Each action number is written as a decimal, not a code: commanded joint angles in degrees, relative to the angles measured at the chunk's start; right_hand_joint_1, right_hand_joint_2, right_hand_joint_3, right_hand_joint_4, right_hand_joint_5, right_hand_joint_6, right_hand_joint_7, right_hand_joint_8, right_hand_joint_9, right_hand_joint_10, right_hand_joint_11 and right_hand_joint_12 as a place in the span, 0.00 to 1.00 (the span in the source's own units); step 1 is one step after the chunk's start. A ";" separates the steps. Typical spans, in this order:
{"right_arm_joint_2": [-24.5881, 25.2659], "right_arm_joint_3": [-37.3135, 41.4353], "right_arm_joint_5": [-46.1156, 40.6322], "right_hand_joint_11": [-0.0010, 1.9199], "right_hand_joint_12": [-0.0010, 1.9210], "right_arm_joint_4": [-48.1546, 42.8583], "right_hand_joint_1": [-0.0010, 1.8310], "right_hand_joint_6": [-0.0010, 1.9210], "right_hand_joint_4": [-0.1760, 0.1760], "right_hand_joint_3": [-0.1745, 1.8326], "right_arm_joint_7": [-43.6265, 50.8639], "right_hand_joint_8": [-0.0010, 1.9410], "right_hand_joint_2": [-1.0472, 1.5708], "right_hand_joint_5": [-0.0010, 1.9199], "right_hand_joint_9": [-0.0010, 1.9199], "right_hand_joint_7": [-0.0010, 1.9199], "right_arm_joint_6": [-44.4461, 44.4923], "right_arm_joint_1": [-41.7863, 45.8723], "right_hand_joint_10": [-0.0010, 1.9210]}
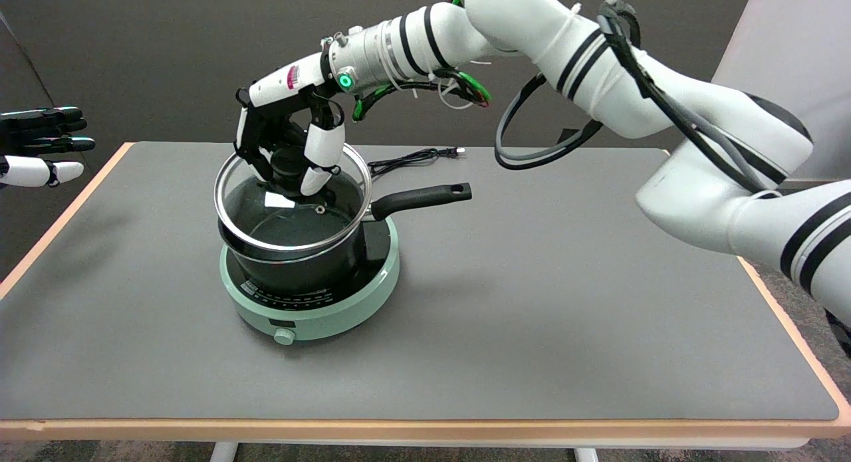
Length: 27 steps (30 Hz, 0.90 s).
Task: Place the pot lid onto the soup pot.
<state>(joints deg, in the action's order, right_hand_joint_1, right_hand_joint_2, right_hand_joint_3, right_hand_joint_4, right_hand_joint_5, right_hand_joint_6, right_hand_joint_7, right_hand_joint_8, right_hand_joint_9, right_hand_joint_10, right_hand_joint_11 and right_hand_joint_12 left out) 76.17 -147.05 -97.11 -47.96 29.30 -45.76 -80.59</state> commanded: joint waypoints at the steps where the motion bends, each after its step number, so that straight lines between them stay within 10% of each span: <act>1: 8.01 0.08 0.32 0.32 0.83 16.58 0.74 0.47 1.00 0.43 0.44 0.72 0.72 0.39 0.41 0.45 -3.30 -3.57 0.83; 27: 12.69 1.64 0.96 0.32 0.82 25.73 0.74 0.47 1.00 0.43 0.60 0.72 0.72 0.40 0.41 0.45 -4.44 -4.43 0.83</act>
<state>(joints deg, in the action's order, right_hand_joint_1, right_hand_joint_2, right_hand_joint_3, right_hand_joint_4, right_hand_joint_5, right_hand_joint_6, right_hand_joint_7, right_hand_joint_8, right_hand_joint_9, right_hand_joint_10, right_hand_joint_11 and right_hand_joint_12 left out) 85.67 -145.85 -96.42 -27.77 29.81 -48.95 -84.12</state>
